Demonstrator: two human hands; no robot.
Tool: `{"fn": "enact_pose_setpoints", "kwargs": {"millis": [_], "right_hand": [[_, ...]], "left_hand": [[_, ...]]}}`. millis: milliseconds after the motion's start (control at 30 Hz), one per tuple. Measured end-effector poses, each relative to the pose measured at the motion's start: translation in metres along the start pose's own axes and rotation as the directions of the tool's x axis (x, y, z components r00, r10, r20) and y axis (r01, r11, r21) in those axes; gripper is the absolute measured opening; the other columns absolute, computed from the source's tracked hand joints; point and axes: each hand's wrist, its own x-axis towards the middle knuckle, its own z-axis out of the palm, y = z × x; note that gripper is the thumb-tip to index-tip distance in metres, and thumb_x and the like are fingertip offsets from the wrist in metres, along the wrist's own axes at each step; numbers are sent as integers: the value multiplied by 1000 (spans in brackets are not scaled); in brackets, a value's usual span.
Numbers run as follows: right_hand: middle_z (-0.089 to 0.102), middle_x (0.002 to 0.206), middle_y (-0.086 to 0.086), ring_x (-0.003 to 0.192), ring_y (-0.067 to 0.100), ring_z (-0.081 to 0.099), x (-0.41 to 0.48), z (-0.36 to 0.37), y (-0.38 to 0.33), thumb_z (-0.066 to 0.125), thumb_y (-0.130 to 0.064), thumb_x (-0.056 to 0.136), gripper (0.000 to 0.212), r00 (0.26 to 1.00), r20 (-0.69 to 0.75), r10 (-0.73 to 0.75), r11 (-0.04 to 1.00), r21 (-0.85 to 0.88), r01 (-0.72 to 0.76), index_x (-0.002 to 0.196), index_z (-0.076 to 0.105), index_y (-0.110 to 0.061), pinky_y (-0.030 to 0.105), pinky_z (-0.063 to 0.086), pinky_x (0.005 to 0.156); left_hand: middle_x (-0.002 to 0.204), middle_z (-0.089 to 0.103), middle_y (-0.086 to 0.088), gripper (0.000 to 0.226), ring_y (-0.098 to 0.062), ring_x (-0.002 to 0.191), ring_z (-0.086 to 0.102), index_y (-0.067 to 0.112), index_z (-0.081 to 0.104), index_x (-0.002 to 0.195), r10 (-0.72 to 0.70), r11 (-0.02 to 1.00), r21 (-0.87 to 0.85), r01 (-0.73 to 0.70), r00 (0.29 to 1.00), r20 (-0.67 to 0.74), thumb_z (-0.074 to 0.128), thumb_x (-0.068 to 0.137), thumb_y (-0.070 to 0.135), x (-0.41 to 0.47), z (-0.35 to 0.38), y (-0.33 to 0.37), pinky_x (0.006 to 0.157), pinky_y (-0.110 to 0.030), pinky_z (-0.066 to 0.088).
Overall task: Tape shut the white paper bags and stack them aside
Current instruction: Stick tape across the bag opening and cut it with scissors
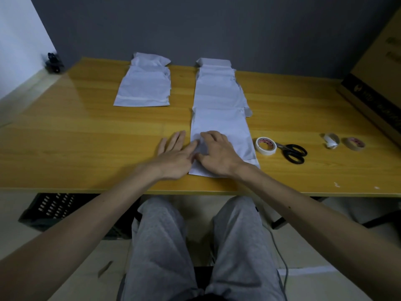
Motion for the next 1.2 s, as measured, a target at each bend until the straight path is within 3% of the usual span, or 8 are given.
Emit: {"fn": "enact_pose_setpoints", "kwargs": {"millis": [267,400,700,967,1200], "right_hand": [[9,159,5,146,23,4,-4,7,2,41,-39,97,63,999,48,14,998,-60,-11,151,15,-19,38,6,117],[5,159,2,146,23,0,-3,4,3,40,-42,96,63,995,96,25,997,-76,-17,151,12,-31,38,4,116],[12,157,-3,144,22,7,7,-13,8,72,-48,78,91,982,64,179,978,99,-185,150,16,-37,38,14,114],[10,157,-5,144,22,7,1,-25,23,73,-53,74,101,974,83,210,976,45,-215,151,10,-36,42,14,113],[12,157,-7,144,22,8,0,-28,38,74,-53,74,98,979,97,177,980,70,-184,151,17,-33,43,14,115]], "left_hand": [[158,-26,2,51,-13,144,-26,38,-7,151,-37,999,8,37,999,-10,14,105,36,-1,1,4,116,-46,-15],[157,-28,3,52,-12,143,-28,37,-9,151,-27,1000,-6,27,1000,16,15,105,37,-2,-2,3,116,-44,-16],[157,-28,7,50,-11,142,-28,45,-10,148,-39,999,-2,39,998,42,13,104,37,-1,-3,1,115,-50,-16],[156,-30,9,50,-11,143,-28,47,-10,148,-48,999,2,48,994,98,12,104,38,-1,-10,-2,114,-53,-15],[155,-31,9,50,-11,142,-28,46,-10,148,-44,999,0,44,994,102,12,104,38,1,-10,-3,114,-52,-16]]}}
